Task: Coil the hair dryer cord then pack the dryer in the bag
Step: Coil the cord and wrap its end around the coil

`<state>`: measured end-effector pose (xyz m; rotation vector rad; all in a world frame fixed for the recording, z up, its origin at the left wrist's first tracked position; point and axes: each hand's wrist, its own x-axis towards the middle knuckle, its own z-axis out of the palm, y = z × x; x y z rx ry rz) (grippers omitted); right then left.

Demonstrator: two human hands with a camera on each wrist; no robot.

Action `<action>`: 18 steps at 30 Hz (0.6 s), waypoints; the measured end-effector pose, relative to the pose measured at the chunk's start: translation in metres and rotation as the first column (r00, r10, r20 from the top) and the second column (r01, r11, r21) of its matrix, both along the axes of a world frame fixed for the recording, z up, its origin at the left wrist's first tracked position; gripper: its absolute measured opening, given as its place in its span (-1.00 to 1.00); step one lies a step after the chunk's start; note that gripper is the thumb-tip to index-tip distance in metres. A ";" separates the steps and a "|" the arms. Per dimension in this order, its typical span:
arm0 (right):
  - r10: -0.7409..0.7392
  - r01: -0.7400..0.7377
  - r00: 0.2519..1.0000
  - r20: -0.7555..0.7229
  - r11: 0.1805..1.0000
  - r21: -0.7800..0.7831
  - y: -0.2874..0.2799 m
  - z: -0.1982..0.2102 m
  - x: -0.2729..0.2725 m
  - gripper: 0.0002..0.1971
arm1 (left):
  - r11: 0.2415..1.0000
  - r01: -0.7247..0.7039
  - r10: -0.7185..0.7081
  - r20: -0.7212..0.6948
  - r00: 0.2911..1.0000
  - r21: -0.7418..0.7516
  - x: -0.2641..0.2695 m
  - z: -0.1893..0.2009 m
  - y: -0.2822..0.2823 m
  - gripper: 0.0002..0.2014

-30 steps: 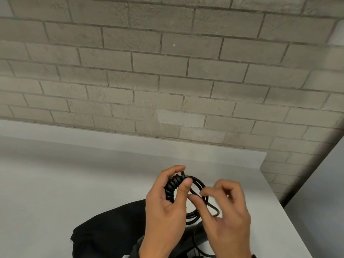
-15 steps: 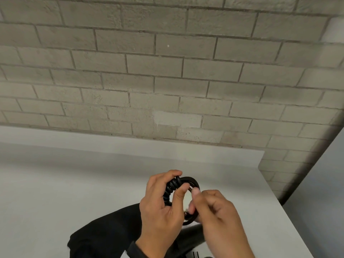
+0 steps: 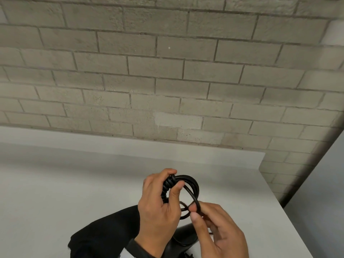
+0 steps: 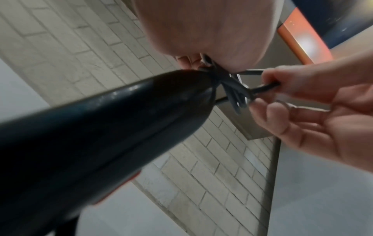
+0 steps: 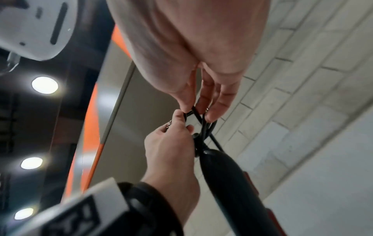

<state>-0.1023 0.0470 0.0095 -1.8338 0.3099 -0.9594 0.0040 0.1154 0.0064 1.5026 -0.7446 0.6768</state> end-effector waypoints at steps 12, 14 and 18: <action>0.452 -0.542 0.830 0.328 0.509 0.669 -0.038 -0.003 -0.015 -0.67 | 0.999 -0.021 0.018 0.117 0.993 0.024 -0.005 -0.003 -0.002 -0.75; 0.564 -0.625 0.751 0.343 0.441 0.644 -0.033 -0.001 -0.012 -0.72 | 1.000 0.000 -0.003 0.141 0.990 0.021 -0.007 -0.003 -0.003 -0.74; 0.696 -0.678 0.698 0.169 0.566 0.469 -0.035 -0.022 -0.011 -0.88 | 1.000 0.012 -0.012 0.032 0.999 0.013 -0.006 0.000 0.000 -0.80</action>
